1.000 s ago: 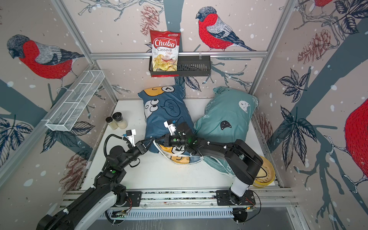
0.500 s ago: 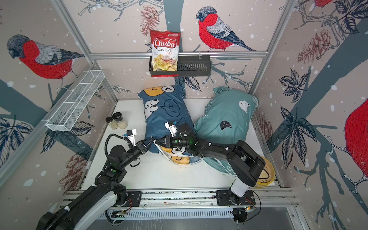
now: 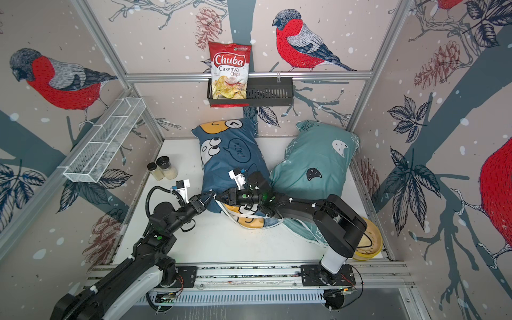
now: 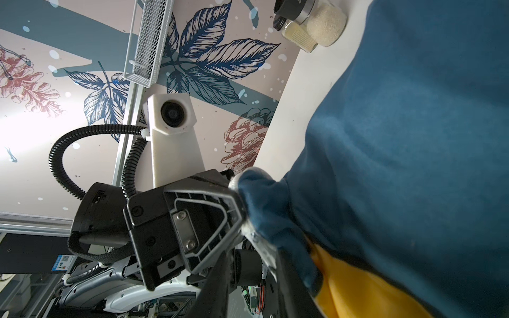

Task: Zip up pillowcases
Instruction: Zip the zipper on the pillowcase.

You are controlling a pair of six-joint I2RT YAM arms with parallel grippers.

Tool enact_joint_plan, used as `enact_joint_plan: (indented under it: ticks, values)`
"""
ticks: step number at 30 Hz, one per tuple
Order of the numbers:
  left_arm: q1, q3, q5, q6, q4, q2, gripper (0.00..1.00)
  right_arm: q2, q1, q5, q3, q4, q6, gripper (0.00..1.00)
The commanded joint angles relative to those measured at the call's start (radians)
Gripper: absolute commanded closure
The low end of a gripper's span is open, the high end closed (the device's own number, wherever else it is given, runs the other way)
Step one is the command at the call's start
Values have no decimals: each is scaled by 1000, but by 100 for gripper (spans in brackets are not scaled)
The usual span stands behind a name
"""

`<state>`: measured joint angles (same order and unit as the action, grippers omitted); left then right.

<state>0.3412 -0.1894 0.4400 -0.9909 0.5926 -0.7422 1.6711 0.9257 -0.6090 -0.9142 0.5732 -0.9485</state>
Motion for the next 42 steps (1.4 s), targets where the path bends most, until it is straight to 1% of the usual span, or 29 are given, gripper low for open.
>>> enact_joint_plan:
  ticks: [1,14,25,42]
  values:
    - [1,-3,-3,5,86,0,100,7,-2,0,-5,26,-9,69]
    - [1,2,-1,10,85,-7,100,-1,-5,7,-21,30,-7,70]
    - [1,3,0,11,87,-11,100,-16,-6,7,-15,30,-4,75]
    - [1,-2,2,8,87,-8,100,-2,-10,8,-18,30,-8,77]
